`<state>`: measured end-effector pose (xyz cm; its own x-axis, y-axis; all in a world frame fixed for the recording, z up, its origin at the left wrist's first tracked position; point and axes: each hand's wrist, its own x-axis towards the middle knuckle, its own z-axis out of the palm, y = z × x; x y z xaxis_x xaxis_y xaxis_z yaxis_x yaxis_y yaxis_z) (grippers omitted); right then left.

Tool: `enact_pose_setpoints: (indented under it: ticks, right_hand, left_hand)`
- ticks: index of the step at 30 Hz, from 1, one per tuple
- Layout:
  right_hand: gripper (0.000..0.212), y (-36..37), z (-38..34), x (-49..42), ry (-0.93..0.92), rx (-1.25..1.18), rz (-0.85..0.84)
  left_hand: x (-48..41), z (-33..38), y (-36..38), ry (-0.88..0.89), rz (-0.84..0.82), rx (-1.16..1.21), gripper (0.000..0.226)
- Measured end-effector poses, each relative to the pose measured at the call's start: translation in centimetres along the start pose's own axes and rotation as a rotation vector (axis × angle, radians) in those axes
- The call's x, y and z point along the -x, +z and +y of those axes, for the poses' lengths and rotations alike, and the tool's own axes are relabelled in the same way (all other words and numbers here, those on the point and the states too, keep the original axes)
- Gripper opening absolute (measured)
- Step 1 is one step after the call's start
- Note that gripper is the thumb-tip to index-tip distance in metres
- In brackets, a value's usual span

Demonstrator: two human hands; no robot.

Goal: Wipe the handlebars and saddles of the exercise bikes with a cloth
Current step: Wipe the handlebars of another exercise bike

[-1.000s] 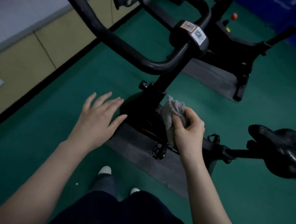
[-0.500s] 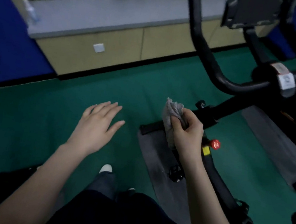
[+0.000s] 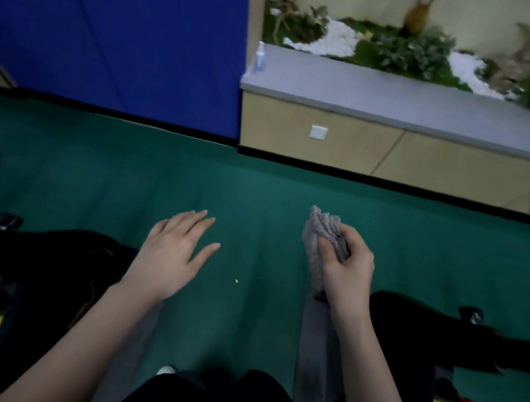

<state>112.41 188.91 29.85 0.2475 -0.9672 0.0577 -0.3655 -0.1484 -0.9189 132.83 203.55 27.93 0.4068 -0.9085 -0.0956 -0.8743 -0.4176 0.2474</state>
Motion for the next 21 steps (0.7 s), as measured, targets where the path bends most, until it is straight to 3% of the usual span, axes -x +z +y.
enact_pose_setpoints:
  ticks: [6, 11, 21]
  right_hand:
    - [0.019, 6.8, -3.2, 1.4, -0.062, -0.036, -0.171]
    - [0.019, 11.9, -5.7, 3.0, -0.102, -0.033, -0.289]
    - [0.028, 21.6, -11.1, 7.7, -0.193, -0.030, -0.515]
  left_hand:
    - [3.7, -5.6, -1.3, -0.124, 0.072, -0.019, 0.080]
    - [6.9, -10.0, -1.7, -0.256, 0.094, 0.000, 0.057]
    - [12.8, -17.9, -2.2, -0.437, 0.170, 0.065, 0.058]
